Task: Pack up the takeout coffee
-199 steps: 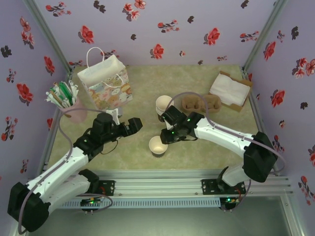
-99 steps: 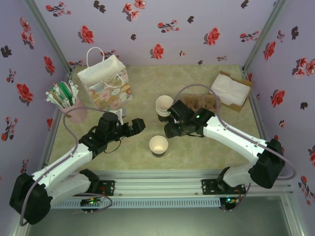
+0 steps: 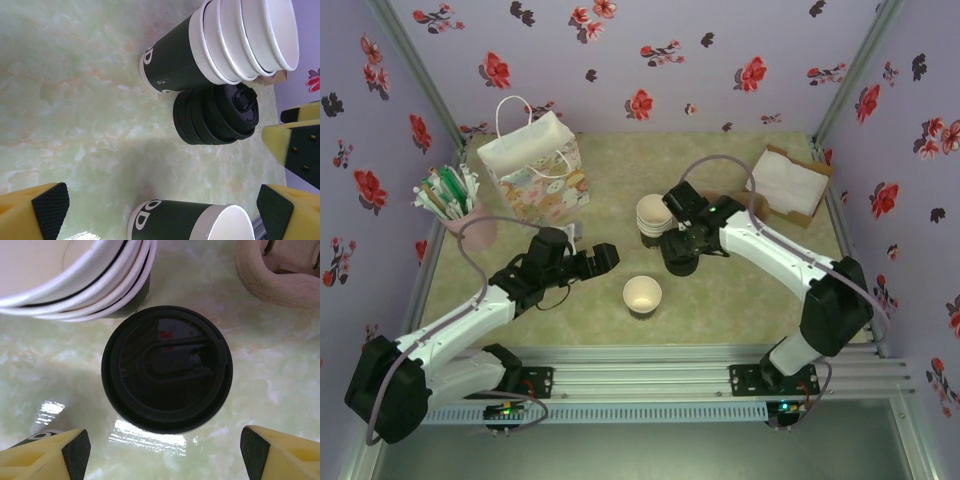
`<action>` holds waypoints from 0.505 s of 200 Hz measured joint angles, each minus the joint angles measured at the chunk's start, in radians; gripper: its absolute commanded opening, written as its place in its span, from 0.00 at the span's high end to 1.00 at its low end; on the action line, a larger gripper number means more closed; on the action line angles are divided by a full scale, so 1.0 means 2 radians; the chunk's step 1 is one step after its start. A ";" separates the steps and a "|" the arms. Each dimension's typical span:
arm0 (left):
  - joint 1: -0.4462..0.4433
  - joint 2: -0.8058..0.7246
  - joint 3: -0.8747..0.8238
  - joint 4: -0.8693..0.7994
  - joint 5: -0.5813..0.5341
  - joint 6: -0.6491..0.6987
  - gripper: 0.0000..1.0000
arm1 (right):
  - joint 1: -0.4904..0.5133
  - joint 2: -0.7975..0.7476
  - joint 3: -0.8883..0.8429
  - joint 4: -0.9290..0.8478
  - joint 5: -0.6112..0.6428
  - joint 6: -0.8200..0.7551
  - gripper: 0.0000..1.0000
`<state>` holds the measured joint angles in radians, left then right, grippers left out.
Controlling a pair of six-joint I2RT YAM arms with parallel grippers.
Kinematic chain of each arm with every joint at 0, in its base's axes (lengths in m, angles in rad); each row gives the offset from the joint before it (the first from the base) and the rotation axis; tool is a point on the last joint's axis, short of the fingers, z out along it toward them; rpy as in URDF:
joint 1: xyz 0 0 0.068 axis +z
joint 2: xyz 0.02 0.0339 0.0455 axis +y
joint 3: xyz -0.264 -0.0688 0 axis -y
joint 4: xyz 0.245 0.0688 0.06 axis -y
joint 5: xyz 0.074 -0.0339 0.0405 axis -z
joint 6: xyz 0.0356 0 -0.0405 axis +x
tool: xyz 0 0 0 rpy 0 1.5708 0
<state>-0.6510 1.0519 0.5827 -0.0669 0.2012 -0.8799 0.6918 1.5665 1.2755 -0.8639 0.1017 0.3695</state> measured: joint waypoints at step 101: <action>0.000 0.000 0.000 0.000 0.000 0.002 0.01 | -0.011 0.050 0.016 0.021 -0.002 -0.016 0.20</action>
<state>-0.6510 1.0527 0.5827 -0.0673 0.2012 -0.8761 0.6689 1.6669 1.3079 -0.8223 0.0978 0.3378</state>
